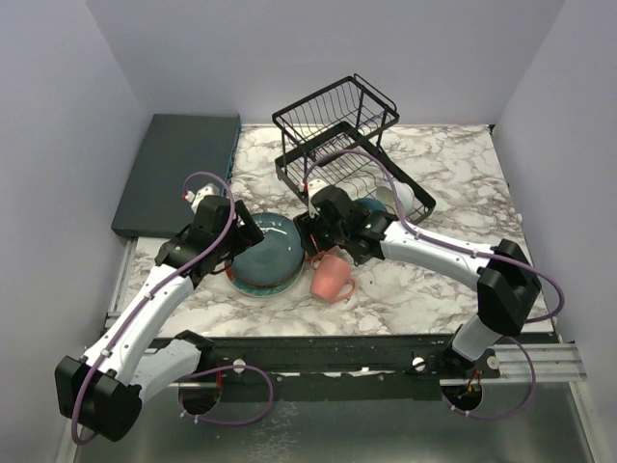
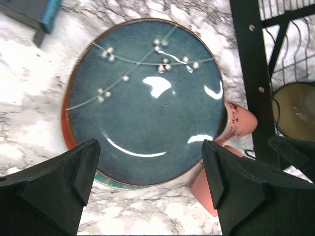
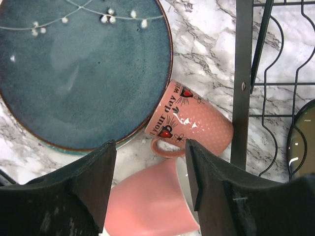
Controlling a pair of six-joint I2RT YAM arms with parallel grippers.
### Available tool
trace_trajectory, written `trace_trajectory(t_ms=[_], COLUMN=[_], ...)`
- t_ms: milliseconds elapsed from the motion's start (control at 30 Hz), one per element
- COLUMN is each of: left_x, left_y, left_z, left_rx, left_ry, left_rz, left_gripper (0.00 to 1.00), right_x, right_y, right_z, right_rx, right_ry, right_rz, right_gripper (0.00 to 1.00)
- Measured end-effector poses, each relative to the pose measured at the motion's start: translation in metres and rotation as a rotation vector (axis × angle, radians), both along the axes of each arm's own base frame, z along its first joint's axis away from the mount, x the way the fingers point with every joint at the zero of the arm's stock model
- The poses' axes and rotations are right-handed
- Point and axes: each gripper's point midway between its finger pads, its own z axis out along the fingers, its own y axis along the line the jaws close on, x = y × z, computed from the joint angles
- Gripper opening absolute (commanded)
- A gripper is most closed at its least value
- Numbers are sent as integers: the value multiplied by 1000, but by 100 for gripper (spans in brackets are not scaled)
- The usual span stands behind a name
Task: Load the mixed dishes into the dish rack
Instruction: Pick up the plate at the center of the board.
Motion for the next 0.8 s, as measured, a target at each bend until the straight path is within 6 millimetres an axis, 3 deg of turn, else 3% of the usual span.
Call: trace_trajectory(t_ms=[233,400,600,800], left_x=[0,0,-1,-9], left_y=[27,34,38,41], left_z=[-13,-23,-33,-57], left_rx=[105,131,153,180], left_ry=[53,93,124,199], left_rz=[102,126,138,141], left_gripper=[83,79,63,57], right_x=[14,24,36,48], right_y=[13,21,31,36], right_z=[1,3,4,-4], right_rx=[-12,-14,-17,-24], right_ry=[-29,-51,-73,-67], right_rz=[-5,-11,-5,-5], right_gripper=[60,60,58,58])
